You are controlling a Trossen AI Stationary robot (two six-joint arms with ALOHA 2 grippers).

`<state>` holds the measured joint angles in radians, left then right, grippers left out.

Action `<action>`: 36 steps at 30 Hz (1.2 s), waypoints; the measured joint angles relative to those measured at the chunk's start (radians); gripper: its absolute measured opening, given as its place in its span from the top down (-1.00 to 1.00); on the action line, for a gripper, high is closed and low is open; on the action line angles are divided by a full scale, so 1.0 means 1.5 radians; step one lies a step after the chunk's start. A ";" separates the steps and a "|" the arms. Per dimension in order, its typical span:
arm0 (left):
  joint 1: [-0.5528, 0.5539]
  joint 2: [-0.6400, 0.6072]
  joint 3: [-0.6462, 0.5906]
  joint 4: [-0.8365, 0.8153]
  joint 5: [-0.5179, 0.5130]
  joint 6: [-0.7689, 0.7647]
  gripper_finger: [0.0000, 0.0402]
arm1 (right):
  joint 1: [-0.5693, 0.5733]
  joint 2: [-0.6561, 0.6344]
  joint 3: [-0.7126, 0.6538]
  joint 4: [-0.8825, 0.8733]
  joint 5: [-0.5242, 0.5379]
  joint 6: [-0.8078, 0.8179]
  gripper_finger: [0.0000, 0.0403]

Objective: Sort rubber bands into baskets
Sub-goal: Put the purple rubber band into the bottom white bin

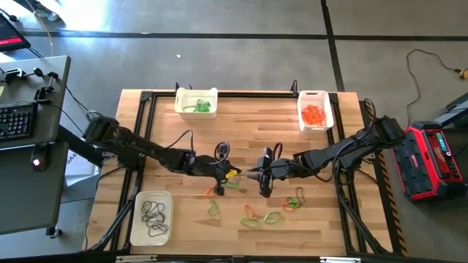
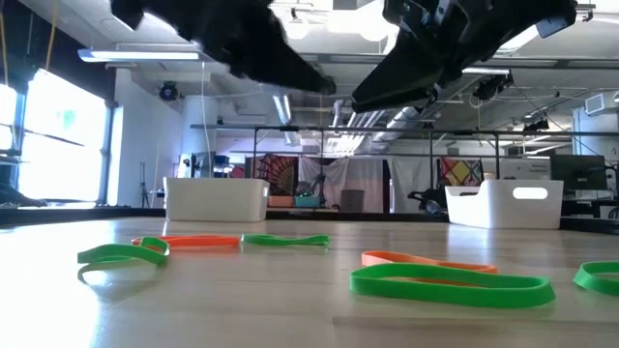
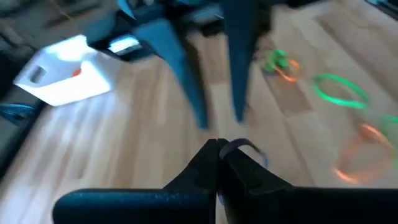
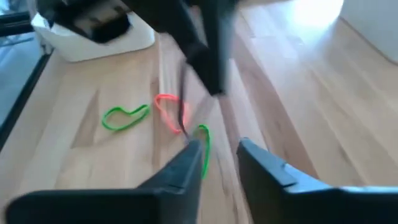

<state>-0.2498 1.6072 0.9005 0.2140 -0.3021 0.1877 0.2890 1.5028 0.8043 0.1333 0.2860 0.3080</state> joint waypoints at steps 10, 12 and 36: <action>-0.068 -0.157 0.026 -0.275 0.091 -0.037 1.00 | -0.001 0.000 0.000 -0.002 0.036 -0.021 0.14; -0.097 -0.177 0.039 -0.343 0.092 -0.048 1.00 | -0.001 0.001 0.000 -0.004 0.034 -0.016 0.15; -0.420 -0.204 0.115 -0.736 0.183 -0.673 1.00 | -0.029 0.011 0.000 0.019 0.029 -0.071 0.95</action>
<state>-0.8795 1.3010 1.0725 -0.8906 -0.0272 -0.8218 0.2459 1.5192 0.8040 0.1624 0.3298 0.2008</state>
